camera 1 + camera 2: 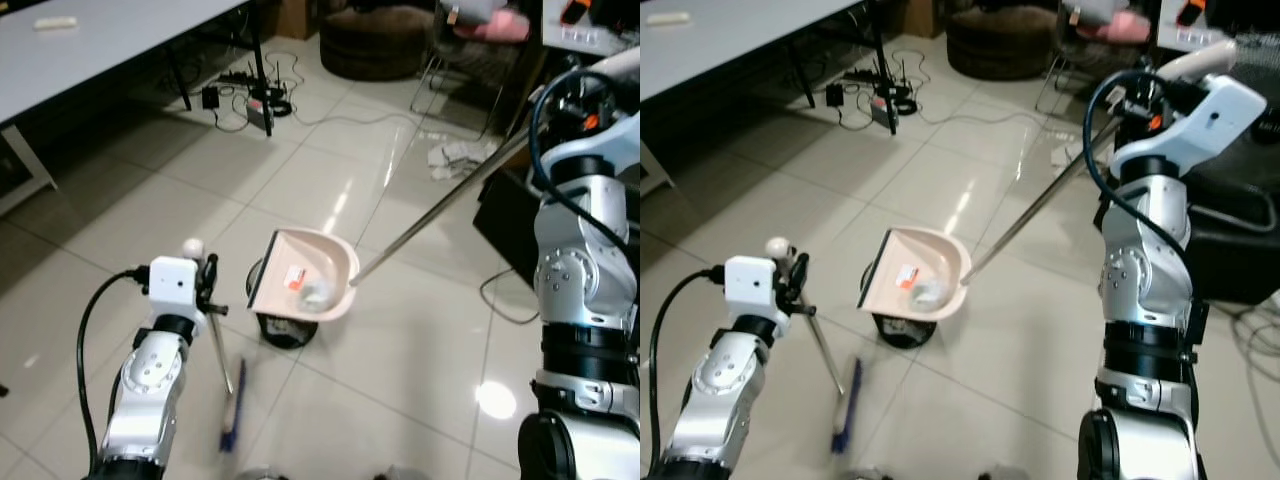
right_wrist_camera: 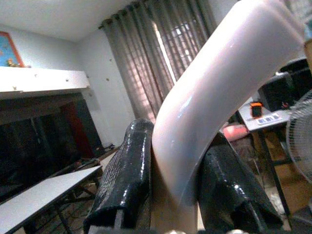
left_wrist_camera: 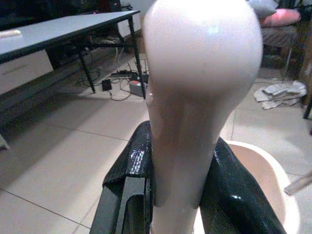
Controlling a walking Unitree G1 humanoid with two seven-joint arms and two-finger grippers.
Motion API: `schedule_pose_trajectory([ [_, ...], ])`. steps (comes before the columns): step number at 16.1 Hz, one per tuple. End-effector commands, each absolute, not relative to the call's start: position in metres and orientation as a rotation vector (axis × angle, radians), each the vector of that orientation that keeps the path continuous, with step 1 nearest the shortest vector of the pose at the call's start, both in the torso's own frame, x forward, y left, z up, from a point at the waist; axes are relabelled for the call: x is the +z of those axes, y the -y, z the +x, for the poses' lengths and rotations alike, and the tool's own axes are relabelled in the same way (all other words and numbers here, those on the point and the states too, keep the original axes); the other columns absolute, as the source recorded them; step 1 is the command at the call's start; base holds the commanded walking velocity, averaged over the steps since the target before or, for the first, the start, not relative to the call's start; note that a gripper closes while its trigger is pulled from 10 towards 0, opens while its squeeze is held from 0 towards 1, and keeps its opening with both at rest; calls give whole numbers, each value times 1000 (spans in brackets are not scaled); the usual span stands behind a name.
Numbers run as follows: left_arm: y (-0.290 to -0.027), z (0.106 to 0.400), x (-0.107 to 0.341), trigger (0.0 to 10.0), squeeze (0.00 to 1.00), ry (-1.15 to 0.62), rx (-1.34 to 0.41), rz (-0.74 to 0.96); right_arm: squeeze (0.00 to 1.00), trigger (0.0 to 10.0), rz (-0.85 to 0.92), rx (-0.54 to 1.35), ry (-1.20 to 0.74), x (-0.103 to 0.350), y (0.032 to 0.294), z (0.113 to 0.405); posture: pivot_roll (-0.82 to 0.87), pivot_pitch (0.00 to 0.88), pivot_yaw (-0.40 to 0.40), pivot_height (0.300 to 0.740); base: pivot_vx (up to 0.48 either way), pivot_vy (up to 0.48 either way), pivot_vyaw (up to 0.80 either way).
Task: Sweep floor
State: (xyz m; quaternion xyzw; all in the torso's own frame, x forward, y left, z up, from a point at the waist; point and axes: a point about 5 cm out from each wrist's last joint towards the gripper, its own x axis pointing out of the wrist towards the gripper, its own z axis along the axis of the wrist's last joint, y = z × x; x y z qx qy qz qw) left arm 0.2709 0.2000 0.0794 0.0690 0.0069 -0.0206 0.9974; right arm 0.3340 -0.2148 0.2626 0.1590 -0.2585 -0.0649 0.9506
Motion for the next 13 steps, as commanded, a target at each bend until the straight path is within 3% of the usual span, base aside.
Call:
schedule_pose_trajectory([
  [1, -197, 274, 86, 10000, 0, 19, -56, 139, 0, 10000, 307, -165, 596, 275, 225, 329, -10, 54, 25, 740, 337, 0, 0],
  [13, -198, 276, 87, 10000, 0, 17, -49, 144, 0, 10000, 276, -120, 585, 265, 216, 328, 2, 35, 31, 740, 343, 0, 0],
])
